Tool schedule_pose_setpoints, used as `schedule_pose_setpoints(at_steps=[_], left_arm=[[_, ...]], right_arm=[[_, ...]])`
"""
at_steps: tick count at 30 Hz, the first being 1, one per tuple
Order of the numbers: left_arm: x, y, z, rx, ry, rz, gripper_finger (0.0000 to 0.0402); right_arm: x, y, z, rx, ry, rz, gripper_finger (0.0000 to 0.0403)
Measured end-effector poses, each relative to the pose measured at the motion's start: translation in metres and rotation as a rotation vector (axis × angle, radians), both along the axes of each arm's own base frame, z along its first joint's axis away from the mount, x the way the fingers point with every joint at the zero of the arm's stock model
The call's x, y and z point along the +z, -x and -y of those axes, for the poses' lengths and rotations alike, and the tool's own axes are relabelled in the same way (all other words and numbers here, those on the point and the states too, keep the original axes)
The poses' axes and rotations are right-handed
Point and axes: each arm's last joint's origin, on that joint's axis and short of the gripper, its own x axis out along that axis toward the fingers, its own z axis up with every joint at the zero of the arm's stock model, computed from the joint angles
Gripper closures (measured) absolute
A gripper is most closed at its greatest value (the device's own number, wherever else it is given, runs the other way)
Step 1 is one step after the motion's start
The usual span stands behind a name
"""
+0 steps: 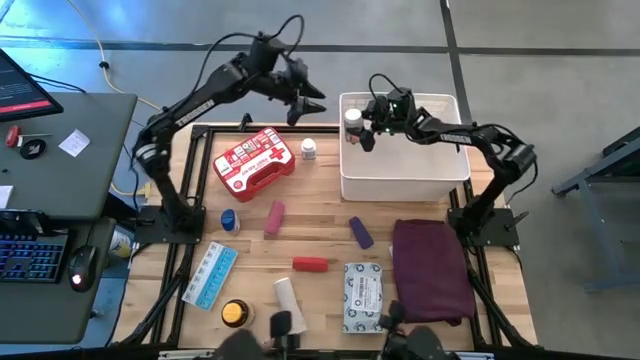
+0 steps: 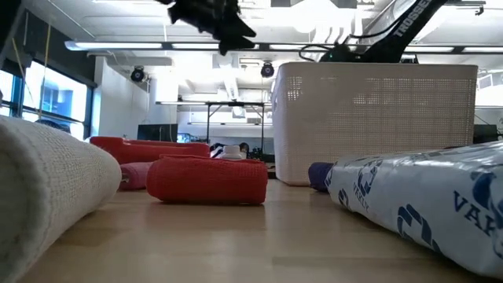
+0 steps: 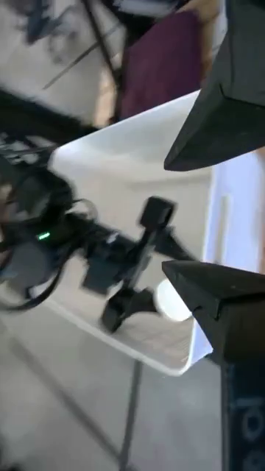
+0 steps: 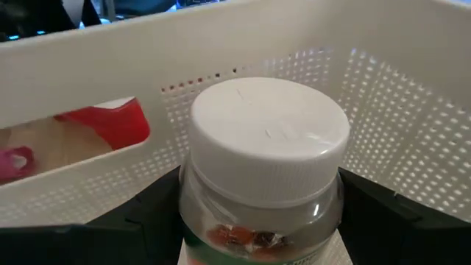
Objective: Pick & place medical supplies in basket/bin
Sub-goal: Put the bottom white medicine bottle into the white container
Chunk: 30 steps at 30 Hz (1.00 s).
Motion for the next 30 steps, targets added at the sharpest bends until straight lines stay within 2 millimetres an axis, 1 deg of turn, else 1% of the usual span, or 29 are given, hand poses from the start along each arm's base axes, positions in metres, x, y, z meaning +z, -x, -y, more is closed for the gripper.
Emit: schedule_pose_setpoints(at_steps=[3,5,7,11,15,21,26,30], left_arm=[[-0.011,0.013,0.008,0.111,-0.039,0.096,0.0168],[-0.023,0.021,0.014,0.173,-0.049,0.157,0.017],[-0.037,0.025,0.022,0.174,-0.045,0.217,0.0169],[-0.061,0.028,0.039,0.151,-0.012,0.266,0.0168],[-0.082,0.023,0.051,0.128,0.033,0.263,0.0168],[-0.1,0.01,0.073,0.171,0.005,0.229,0.0168],[-0.111,0.004,0.087,0.184,-0.025,0.219,0.0167],[-0.12,0.004,0.092,0.193,-0.034,0.19,0.0167]], right_arm=[[-0.005,-0.002,0.002,0.004,0.009,-0.009,0.013],[-0.008,-0.003,0.002,0.005,0.002,-0.015,0.013],[-0.011,-0.002,0.002,0.007,-0.011,-0.03,0.013],[-0.016,0.0,0.0,0.011,-0.061,-0.07,0.013],[-0.021,0.002,-0.001,-0.01,-0.062,-0.137,0.013],[-0.026,0.002,0.0,-0.035,-0.059,-0.16,0.013],[-0.051,-0.004,0.004,-0.051,-0.112,-0.195,0.0129],[-0.056,-0.012,0.004,-0.073,-0.088,-0.184,0.0129]])
